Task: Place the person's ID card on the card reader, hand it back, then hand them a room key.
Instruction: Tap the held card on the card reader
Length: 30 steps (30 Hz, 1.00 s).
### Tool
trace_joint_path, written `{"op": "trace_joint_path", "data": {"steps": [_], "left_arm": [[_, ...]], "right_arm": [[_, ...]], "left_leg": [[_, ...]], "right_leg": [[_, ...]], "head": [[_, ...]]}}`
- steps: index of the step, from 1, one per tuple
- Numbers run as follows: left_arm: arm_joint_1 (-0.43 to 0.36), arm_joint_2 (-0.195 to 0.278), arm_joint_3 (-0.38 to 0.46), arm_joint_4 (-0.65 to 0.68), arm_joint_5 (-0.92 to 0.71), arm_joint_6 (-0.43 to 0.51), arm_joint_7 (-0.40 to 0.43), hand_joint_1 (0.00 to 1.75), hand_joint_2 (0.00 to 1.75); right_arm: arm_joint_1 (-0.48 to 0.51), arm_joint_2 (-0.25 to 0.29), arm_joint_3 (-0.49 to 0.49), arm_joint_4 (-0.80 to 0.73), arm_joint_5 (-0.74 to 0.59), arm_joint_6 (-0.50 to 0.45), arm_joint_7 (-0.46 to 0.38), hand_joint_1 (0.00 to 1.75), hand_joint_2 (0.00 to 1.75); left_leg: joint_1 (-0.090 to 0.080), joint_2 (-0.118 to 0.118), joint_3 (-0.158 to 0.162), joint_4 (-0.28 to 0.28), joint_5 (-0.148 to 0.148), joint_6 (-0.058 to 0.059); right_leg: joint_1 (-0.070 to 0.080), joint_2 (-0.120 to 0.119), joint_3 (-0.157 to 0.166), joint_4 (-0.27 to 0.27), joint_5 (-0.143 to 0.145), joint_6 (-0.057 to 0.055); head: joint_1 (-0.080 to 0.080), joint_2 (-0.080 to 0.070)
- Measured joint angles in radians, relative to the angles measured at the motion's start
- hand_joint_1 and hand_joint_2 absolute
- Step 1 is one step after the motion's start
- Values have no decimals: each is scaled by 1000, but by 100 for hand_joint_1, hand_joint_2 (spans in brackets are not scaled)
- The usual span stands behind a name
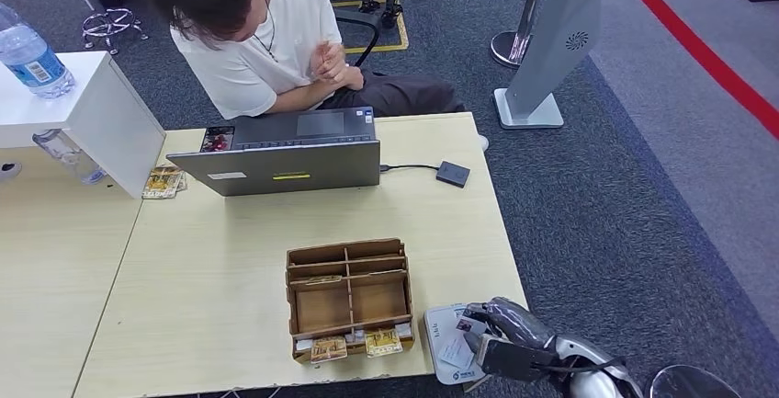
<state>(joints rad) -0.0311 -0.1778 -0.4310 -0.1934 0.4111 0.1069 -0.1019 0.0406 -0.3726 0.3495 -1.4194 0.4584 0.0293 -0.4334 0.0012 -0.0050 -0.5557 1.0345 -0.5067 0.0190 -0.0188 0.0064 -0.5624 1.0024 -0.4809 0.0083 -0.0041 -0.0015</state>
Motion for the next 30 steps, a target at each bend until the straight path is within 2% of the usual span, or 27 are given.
{"op": "trace_joint_path", "data": {"steps": [5, 23, 30], "left_arm": [[-1, 4, -33, 0, -39, -17, 9, 0, 0], [-10, 22, -187, 6, -162, -62, 33, 0, 0], [-15, 27, -246, 7, -216, -78, 46, 0, 0]], "right_arm": [[-26, 1, 26, 18, 88, -76, 30, 175, 175], [-97, 17, 95, 79, 257, -226, 98, 175, 175], [-130, 31, 111, 118, 351, -316, 145, 175, 175]], "left_leg": [[0, 0, 0, 0, 0, 0], [0, 0, 0, 0, 0, 0], [0, 0, 0, 0, 0, 0]], "right_leg": [[0, 0, 0, 0, 0, 0], [0, 0, 0, 0, 0, 0], [0, 0, 0, 0, 0, 0]], "head": [[0, 0], [0, 0], [0, 0]]}}
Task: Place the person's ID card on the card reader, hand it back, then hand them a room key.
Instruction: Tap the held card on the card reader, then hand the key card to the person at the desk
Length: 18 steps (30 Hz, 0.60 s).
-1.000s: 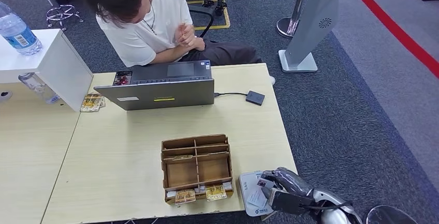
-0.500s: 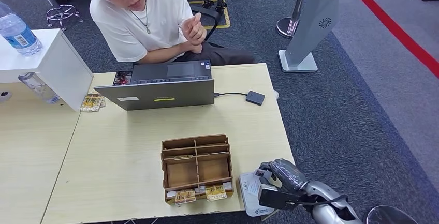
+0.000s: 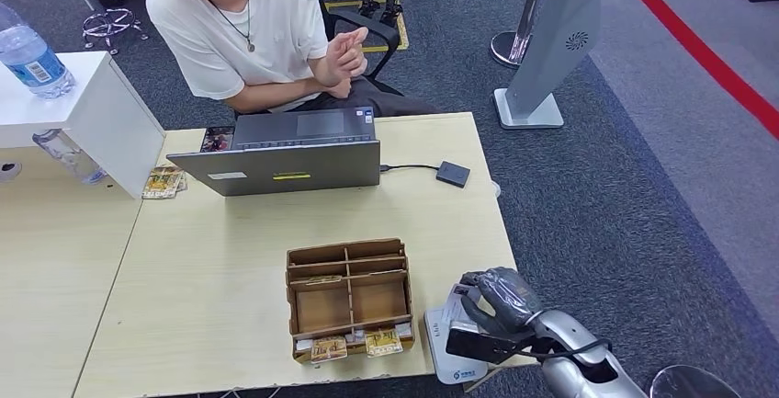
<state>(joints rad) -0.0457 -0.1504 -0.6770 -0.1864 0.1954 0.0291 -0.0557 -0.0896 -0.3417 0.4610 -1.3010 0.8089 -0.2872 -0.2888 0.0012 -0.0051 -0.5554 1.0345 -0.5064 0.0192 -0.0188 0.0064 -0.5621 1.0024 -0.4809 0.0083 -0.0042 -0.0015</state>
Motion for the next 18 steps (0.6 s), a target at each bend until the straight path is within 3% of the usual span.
{"op": "trace_joint_path", "data": {"steps": [18], "left_arm": [[-16, 14, -113, 7, -114, -30, 22, 0, 0]], "right_arm": [[-88, 76, 9, 127, 214, -283, 94, 175, 175]], "left_leg": [[0, -1, 0, 0, 0, 0]], "right_leg": [[0, 0, 0, 0, 0, 0]], "head": [[0, 0]]}}
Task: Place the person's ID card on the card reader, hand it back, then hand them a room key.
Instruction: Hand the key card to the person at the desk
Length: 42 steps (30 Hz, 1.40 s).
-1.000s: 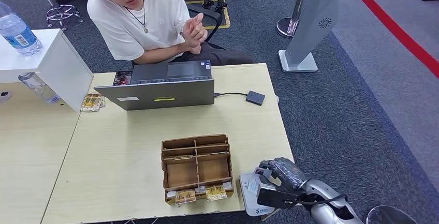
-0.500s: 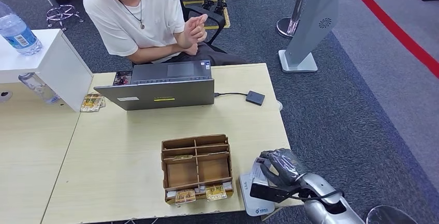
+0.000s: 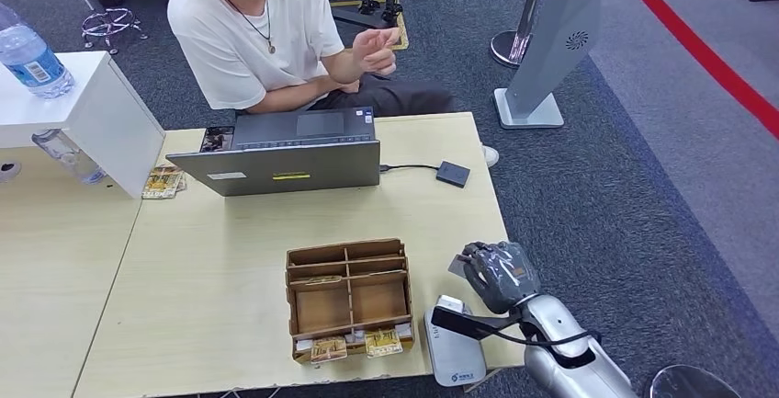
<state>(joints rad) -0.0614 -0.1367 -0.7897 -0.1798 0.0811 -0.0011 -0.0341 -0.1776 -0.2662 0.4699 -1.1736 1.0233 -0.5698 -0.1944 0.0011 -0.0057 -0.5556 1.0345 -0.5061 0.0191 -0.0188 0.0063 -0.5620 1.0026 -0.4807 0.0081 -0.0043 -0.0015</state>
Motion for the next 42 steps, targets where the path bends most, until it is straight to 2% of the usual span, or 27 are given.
{"op": "trace_joint_path", "data": {"steps": [6, 13, 18, 25, 40, 41, 42], "left_arm": [[-4, 1, -17, 0, -28, -3, 7, 0, 0], [-10, 2, -51, 4, -52, -6, 12, 0, 0], [-12, 2, -62, 6, -60, -7, 12, 0, 0], [-15, 2, -82, 9, -73, -8, 12, 0, 0], [-15, 2, -83, 9, -66, -4, 12, 0, 0], [-15, 2, -83, 9, -67, -4, 12, 0, 0], [-15, 2, -83, 9, -69, -5, 12, 0, 0]], "right_arm": [[-28, 54, -28, 19, 120, -110, 18, 175, 175], [-39, 160, -149, -8, 267, -121, -52, 175, 175], [-67, 213, -196, -27, 290, -121, -71, 175, 175], [-119, 274, -208, -45, 323, -121, -71, 175, 175], [-208, 346, -200, -55, 353, -121, -48, 175, 175], [-212, 349, -196, -54, 354, -121, -44, 172, 175], [-216, 351, -193, -52, 354, -121, -40, 138, 175]], "left_leg": [[0, 0, 0, 0, 0, 0], [0, 0, 0, 0, 0, 0], [0, 0, 0, 0, 0, 0], [0, -1, 0, 0, 0, 0], [0, -1, 0, 0, 1, -1], [0, -1, 0, 0, 1, -1], [0, -1, 0, 0, 1, -1]], "right_leg": [[0, 0, 0, 0, 0, 0], [0, 0, 0, 0, 0, 0], [0, 0, 0, 1, 0, 0], [0, 0, 0, 1, 0, 0], [0, 0, 0, 1, 0, 0], [0, 0, 0, 1, 0, 0], [0, 0, 0, 1, 0, 0]], "head": [[0, 0], [0, 0], [0, 0], [0, 0], [0, 0], [0, 0], [0, 0]]}}
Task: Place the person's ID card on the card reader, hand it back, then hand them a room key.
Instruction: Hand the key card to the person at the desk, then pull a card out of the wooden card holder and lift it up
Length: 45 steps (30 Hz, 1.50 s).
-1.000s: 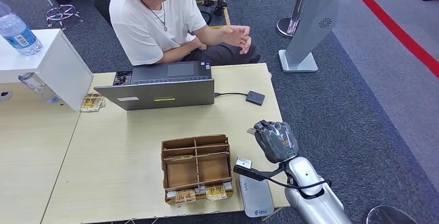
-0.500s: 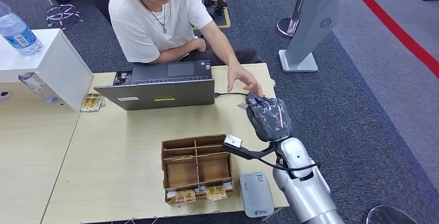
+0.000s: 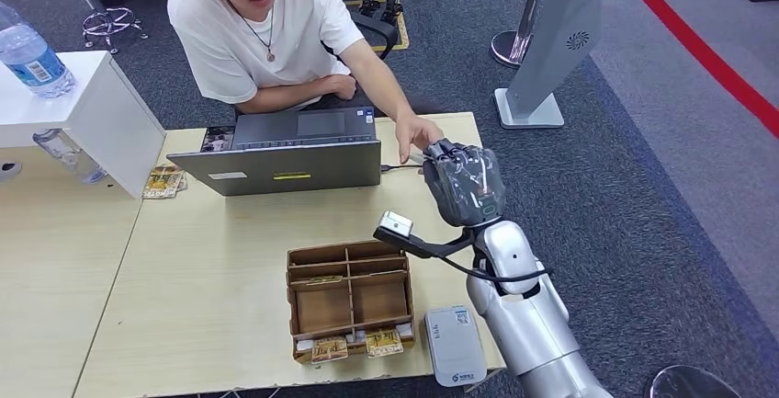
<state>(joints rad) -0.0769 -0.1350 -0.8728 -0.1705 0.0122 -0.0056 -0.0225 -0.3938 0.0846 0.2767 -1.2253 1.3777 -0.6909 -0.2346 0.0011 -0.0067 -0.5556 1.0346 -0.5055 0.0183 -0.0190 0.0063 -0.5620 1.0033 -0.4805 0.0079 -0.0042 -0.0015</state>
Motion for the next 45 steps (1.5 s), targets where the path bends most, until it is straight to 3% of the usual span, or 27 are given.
{"op": "trace_joint_path", "data": {"steps": [3, 4, 11, 14, 15, 18, 26, 34, 45], "left_arm": [[0, 0, 0, 0, -7, -1, 0, 0, 0], [0, 0, 0, 0, -10, -1, 0, 0, 0], [-2, 1, -19, 1, -34, -3, -1, 0, 0], [-3, 3, -29, 2, -41, -4, -2, 0, 0], [-3, 4, -32, 2, -44, -4, -4, 0, 0], [-3, 7, -39, 2, -55, -9, -12, 0, 0], [-6, 15, -62, 3, -73, -18, -41, 0, 0], [-13, 26, -95, 3, -117, -43, -64, 0, 0], [-26, 38, -140, 3, -165, -75, -74, 0, 0]], "right_arm": [[-8, 4, 5, 5, 5, 0, 12, 10, 175], [-9, 4, 6, 6, 6, 0, 15, 0, 175], [-21, 9, 10, 6, 20, 0, 33, 0, 175], [-23, 11, 10, 8, -10, 0, 20, 0, 44], [-24, 12, 10, 10, -34, 0, 9, 0, 44], [-27, 12, 18, 25, -151, 0, -36, 0, 175], [-25, -11, 103, 26, -456, 35, -119, 0, 175], [28, -69, 189, -74, -676, 235, -236, 0, 175], [78, -154, 245, -174, -773, 394, -325, 0, 175]], "left_leg": [[0, 0, 0, 0, 0, 0], [0, 0, 0, 0, 0, 0], [0, -1, 0, 0, 0, 0], [0, -1, 0, 0, 0, 0], [0, -1, 0, 0, 0, 0], [0, -1, 0, 0, 0, 0], [0, -1, 0, 0, 0, 0], [0, -1, 0, 0, 0, 0], [0, -1, 0, 0, 0, 0]], "right_leg": [[0, 0, 0, 0, 0, 0], [0, 0, 0, 0, 0, 0], [0, 0, 0, 0, 0, 0], [0, 0, 0, 0, 0, 0], [0, 0, 0, 0, 0, 0], [0, 0, 0, 0, 0, 0], [0, 0, 0, 0, 0, 0], [0, 0, 0, 0, 0, 0], [0, 0, 0, 0, 0, 0]], "head": [[0, 0], [0, 0], [0, 0], [0, 0], [0, 0], [0, 0], [0, 0], [0, 0], [0, 0]]}}
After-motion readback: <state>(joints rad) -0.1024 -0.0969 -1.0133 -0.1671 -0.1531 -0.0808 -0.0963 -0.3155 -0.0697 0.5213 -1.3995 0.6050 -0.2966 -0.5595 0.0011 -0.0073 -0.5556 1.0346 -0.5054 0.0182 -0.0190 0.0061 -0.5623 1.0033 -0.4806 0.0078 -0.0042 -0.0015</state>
